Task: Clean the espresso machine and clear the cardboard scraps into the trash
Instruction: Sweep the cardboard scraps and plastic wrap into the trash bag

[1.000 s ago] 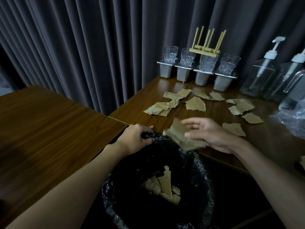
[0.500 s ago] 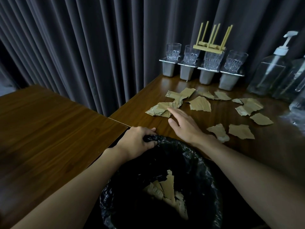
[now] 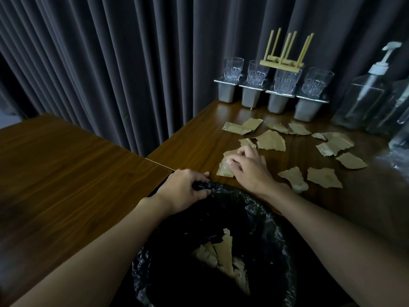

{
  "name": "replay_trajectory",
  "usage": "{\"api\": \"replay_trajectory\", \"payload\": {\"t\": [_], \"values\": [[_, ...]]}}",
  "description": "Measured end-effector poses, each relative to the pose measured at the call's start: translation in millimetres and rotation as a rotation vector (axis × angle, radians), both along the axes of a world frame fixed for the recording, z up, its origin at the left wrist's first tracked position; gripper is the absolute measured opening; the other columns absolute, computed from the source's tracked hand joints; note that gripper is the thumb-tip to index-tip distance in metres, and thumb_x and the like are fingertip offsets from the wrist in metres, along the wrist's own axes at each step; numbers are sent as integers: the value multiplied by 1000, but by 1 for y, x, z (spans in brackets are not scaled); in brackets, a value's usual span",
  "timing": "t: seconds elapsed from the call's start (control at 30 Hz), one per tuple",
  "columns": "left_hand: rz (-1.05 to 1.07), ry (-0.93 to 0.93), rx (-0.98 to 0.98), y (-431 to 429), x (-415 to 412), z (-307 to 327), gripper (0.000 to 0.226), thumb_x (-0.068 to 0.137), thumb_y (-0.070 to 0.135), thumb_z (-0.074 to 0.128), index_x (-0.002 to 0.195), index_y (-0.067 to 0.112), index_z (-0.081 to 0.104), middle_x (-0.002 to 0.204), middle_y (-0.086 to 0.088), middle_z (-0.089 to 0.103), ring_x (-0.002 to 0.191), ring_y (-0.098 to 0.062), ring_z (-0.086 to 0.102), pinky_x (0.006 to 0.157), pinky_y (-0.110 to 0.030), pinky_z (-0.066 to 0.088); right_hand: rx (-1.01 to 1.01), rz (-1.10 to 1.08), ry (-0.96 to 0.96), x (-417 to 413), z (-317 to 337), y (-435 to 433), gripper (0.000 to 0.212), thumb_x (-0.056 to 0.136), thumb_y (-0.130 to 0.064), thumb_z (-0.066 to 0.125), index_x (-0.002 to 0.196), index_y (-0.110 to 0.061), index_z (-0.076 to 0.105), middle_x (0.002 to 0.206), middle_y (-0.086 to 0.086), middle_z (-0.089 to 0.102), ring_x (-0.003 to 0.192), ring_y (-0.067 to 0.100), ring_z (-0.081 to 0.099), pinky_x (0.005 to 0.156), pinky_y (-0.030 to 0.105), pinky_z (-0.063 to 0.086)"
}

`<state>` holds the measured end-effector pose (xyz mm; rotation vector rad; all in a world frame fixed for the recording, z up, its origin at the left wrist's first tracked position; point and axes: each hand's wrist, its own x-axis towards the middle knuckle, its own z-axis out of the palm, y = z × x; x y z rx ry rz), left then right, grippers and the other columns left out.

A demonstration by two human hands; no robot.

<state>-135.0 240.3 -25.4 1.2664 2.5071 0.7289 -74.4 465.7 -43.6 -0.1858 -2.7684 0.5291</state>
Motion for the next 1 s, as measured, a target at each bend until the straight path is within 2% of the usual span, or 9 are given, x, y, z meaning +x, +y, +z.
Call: {"api": "replay_trajectory", "payload": {"t": [0.1, 0.2, 0.3, 0.4, 0.47, 0.53, 0.77, 0.9, 1.0], "values": [[-3, -10, 3, 0, 1, 1, 29, 93, 34, 65, 122, 28, 67, 143, 12, 53, 134, 2, 43, 114, -28, 36, -41, -36, -7, 12, 1, 2, 22, 96, -33, 51, 115, -32, 64, 127, -3, 44, 127, 16, 34, 105, 36, 21], [-5, -10, 17, -1, 3, 2, 29, 93, 32, 65, 121, 26, 67, 142, 10, 55, 134, 3, 43, 114, -29, 37, -99, -94, 4, 18, 4, 2, 34, 92, -33, 58, 126, -35, 55, 129, -7, 50, 127, 15, 39, 106, 37, 20], [-1, -14, 23, -1, 4, 2, 29, 93, 31, 65, 121, 25, 67, 142, 10, 55, 134, 2, 43, 114, -30, 36, -228, -187, 72, 22, 9, 1, 41, 87, -23, 68, 125, -30, 54, 124, -7, 52, 120, 14, 47, 109, 44, 31], [6, -21, 28, -1, 4, 1, 29, 93, 31, 65, 121, 25, 67, 143, 11, 54, 134, 0, 43, 114, -32, 37, -389, -246, 144, 28, 18, 3, 28, 88, -8, 67, 114, -17, 62, 111, -2, 59, 105, 15, 58, 86, 28, 53], [3, -23, 27, -1, 3, 1, 29, 93, 32, 65, 121, 26, 67, 143, 11, 54, 134, 0, 44, 114, -31, 38, -469, -280, 159, 34, 25, 5, 23, 89, -4, 64, 110, -14, 62, 101, -3, 60, 92, 10, 60, 64, 11, 48], [5, -27, 20, -1, 2, 1, 28, 92, 32, 65, 120, 27, 68, 144, 11, 53, 133, -1, 45, 113, -31, 39, -510, -296, 172, 41, 31, 8, 19, 90, -4, 62, 106, -15, 62, 94, -5, 60, 84, 4, 58, 55, 6, 44], [5, -23, 27, 0, 4, 3, 28, 92, 31, 66, 120, 25, 69, 142, 10, 55, 132, 0, 46, 109, -24, 39, -756, -361, 359, 58, 57, 6, 16, 90, -6, 64, 102, -15, 67, 97, -1, 65, 91, 8, 61, 68, 16, 49], [9, -24, 24, -1, 3, 3, 27, 92, 29, 66, 118, 24, 69, 140, 10, 57, 132, 2, 45, 108, -21, 37, -852, -34, 22, 72, 60, -5, 19, 88, -8, 67, 107, -13, 68, 101, 7, 70, 95, 17, 68, 83, 29, 57], [22, -33, 37, -1, 3, 1, 25, 92, 29, 67, 117, 25, 69, 139, 10, 58, 130, 3, 45, 104, -17, 35, -723, -60, 36, 73, 50, -5, 18, 91, -12, 64, 109, -13, 68, 103, 5, 70, 98, 18, 67, 82, 26, 56]]}}
